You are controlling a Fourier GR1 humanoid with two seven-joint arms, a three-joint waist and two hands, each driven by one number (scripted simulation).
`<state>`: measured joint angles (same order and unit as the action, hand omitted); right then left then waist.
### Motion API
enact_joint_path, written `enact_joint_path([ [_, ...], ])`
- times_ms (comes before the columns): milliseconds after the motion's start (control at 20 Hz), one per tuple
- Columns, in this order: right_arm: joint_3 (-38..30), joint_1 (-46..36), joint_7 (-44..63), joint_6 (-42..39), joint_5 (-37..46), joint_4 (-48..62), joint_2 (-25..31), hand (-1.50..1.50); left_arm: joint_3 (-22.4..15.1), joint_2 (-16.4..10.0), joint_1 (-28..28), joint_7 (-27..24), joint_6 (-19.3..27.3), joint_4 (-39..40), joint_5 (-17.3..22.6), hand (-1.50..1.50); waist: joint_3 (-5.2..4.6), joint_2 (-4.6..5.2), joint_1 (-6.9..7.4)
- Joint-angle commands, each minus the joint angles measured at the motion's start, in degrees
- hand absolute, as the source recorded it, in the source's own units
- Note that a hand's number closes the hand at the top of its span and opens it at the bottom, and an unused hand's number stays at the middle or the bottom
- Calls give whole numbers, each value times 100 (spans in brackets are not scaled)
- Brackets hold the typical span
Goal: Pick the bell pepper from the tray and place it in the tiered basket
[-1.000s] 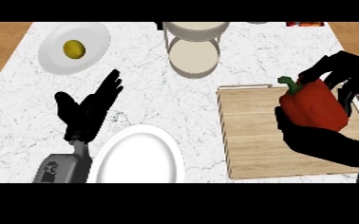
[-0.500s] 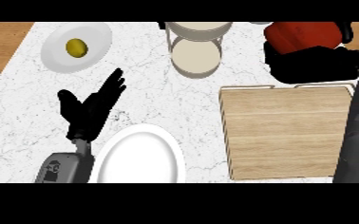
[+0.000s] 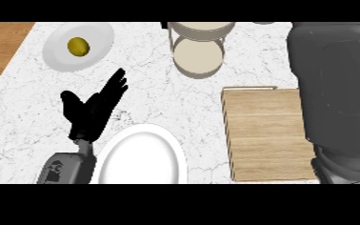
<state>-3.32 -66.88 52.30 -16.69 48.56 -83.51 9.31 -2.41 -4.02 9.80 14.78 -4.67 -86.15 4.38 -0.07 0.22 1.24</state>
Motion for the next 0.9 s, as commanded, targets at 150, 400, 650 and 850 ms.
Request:
enact_joint_path([
  [150,-425,-696,-833,1314,215,2301,-29,150,-36,143,213,-103,70,187,-66,0,1,48,53],
  [400,-495,-1018,-1441,2204,184,3437,-426,150,76,-6,176,-100,-78,235,6,0,1,47,62],
  [650,-962,-1283,-2151,2967,0,4630,-320,150,24,-87,41,-91,-209,-19,31,0,1,91,183],
  [850,-1663,-1242,-2547,3562,-781,4690,-664,150,-180,115,31,-106,-122,-65,-60,0,8,147,319],
])
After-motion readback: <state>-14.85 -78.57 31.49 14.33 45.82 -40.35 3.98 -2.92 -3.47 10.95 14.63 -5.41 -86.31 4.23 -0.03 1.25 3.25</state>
